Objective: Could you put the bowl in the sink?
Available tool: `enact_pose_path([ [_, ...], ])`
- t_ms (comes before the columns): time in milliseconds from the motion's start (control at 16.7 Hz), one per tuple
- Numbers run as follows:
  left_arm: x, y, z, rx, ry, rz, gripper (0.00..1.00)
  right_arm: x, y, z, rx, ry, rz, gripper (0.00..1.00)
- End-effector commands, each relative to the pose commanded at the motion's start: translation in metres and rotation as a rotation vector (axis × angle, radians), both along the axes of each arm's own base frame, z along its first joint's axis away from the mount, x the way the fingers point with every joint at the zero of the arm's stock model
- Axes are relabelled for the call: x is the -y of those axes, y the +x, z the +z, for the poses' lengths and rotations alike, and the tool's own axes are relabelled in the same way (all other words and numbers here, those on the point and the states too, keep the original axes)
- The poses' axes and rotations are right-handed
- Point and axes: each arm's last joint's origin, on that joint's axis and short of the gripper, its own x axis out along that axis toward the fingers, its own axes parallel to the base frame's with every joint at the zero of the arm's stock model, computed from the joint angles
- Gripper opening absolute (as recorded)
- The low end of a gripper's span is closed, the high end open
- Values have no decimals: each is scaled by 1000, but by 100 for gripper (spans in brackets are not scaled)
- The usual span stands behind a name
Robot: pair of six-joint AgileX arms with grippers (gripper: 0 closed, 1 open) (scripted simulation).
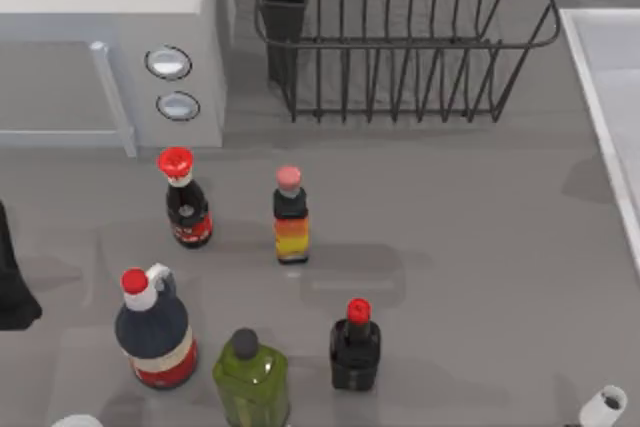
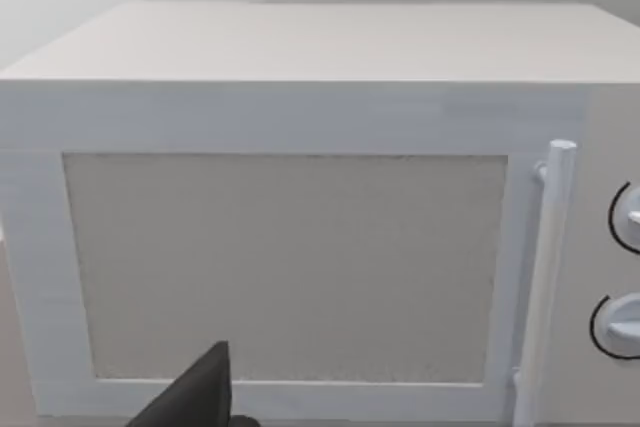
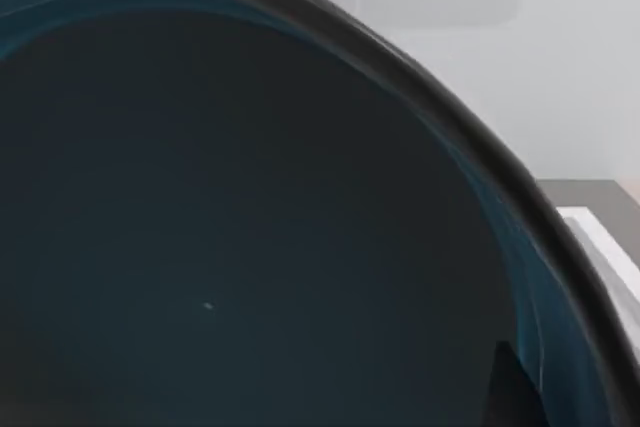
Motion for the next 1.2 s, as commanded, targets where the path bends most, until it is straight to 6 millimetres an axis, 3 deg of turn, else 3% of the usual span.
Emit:
enact_pose_path([
  [360,0,0,0,0,0,0,100,-2,-2,-6,-3,3,1,0],
  [1140,0,0,0,0,0,0,100,-2,-2,-6,-3,3,1,98],
  [1200,0,0,0,0,0,0,100,-2,-2,-6,-3,3,1,100],
])
